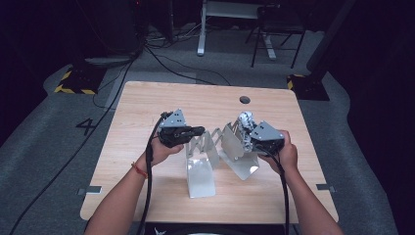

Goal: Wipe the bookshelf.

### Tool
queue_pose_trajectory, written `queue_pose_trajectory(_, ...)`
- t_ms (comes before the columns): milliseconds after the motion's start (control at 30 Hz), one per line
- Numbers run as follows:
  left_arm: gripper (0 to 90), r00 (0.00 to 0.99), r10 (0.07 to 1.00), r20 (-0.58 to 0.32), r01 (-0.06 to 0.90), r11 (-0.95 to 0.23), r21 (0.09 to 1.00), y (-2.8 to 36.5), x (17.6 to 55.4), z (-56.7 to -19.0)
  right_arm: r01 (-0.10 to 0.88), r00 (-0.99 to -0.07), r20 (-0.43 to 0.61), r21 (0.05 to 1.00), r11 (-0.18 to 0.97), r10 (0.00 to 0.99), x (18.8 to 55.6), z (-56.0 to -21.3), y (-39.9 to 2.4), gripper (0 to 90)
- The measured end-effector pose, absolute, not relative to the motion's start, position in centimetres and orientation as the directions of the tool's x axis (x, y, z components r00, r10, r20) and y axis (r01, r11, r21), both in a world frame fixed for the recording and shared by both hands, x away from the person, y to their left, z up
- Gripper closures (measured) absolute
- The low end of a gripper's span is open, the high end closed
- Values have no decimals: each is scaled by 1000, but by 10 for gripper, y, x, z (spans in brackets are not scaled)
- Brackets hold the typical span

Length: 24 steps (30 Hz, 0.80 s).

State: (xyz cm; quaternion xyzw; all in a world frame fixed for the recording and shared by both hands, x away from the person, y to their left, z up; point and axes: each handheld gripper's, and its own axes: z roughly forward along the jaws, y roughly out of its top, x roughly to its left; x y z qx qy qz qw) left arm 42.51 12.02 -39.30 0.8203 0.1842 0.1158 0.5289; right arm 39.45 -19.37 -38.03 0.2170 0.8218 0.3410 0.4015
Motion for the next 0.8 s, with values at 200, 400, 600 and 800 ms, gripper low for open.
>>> queue_pose_trajectory(200,880,905,426,-6,182,-374,910,120,425,-393,75,-563,-543,717,693,623,373,-396,-209,799)
queue_pose_trajectory(400,879,905,425,-10,184,-370,911,120,425,-393,98,-553,-526,728,678,646,351,-401,-234,799)
queue_pose_trajectory(600,878,908,418,1,173,-378,909,120,426,-393,60,-518,-552,738,672,653,350,-382,-236,798)
queue_pose_trajectory(800,877,910,414,-4,175,-375,910,119,427,-393,2,-591,-537,745,667,602,374,-372,-208,807)
